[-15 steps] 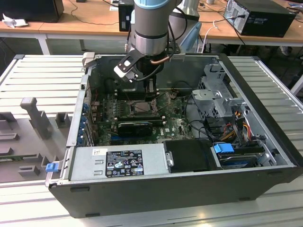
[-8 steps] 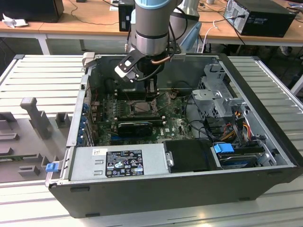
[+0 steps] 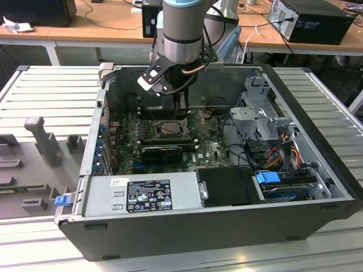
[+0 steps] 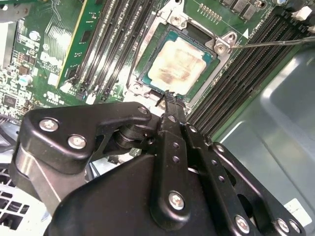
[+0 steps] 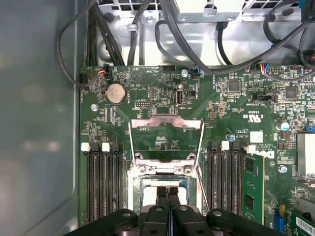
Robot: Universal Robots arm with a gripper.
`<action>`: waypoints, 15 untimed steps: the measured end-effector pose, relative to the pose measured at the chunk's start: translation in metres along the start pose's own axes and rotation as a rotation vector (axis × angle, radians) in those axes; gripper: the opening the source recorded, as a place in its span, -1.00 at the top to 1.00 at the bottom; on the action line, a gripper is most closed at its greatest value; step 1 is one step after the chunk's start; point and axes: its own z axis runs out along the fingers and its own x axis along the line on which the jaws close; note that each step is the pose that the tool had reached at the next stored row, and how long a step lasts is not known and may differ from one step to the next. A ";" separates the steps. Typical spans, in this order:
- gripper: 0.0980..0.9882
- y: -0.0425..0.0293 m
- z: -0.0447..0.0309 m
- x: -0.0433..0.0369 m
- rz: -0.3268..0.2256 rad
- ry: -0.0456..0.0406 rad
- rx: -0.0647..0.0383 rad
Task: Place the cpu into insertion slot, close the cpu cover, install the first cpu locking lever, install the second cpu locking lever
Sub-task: 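Close the cpu cover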
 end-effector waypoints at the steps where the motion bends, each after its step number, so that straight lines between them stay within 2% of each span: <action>1: 0.98 0.0004 -0.0008 0.0001 0.000 0.0002 0.000; 15: 0.98 0.0145 -0.0006 0.0002 0.000 0.0000 0.005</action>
